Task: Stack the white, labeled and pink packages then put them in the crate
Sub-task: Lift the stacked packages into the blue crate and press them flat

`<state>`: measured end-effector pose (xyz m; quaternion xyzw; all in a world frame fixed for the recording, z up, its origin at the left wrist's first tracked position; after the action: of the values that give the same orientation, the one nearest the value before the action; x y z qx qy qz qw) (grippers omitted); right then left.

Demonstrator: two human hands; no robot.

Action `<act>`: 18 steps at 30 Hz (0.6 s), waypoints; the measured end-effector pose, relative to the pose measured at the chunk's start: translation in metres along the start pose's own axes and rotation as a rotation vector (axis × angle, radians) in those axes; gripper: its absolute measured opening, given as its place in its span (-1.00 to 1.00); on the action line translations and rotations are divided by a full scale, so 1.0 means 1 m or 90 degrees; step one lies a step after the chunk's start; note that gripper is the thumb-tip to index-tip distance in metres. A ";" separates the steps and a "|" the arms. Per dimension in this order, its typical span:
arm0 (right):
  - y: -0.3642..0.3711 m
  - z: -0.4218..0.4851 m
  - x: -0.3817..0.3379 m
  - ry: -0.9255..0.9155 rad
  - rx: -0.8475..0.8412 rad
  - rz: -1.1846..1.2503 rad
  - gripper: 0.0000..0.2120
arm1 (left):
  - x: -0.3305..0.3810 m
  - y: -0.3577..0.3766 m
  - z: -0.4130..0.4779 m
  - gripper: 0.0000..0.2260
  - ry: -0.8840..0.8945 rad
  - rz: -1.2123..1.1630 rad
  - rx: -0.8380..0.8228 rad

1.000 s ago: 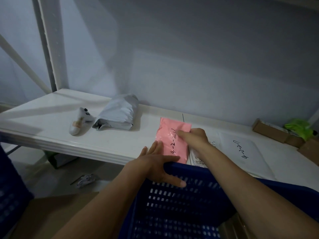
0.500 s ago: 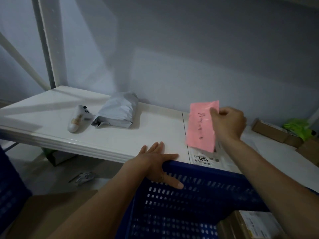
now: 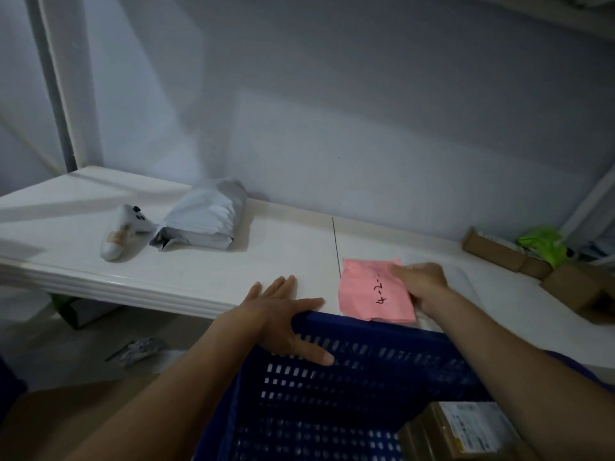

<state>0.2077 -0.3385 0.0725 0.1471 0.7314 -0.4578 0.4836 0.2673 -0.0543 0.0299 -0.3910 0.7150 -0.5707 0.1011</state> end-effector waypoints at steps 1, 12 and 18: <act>0.000 -0.002 0.003 0.003 0.013 -0.014 -0.65 | 0.001 -0.002 0.000 0.05 0.000 0.003 -0.001; -0.002 -0.035 -0.008 -0.043 -0.126 -0.264 -0.46 | -0.006 0.001 0.007 0.10 0.001 0.008 -0.019; 0.016 -0.034 -0.009 0.041 -0.163 -0.150 -0.25 | -0.014 0.008 0.000 0.15 -0.004 0.009 -0.028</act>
<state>0.2033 -0.2996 0.0757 0.0123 0.8110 -0.4092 0.4180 0.2732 -0.0445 0.0183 -0.3897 0.7299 -0.5528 0.0988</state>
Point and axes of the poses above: each hand's wrist, its own z-axis towards the middle knuckle, its own y-axis out of the palm, x = y × z, the point moved 3 cm from there along z, towards the middle knuckle, and after that the axes turned 1 degree about -y, right-handed, at the moved point
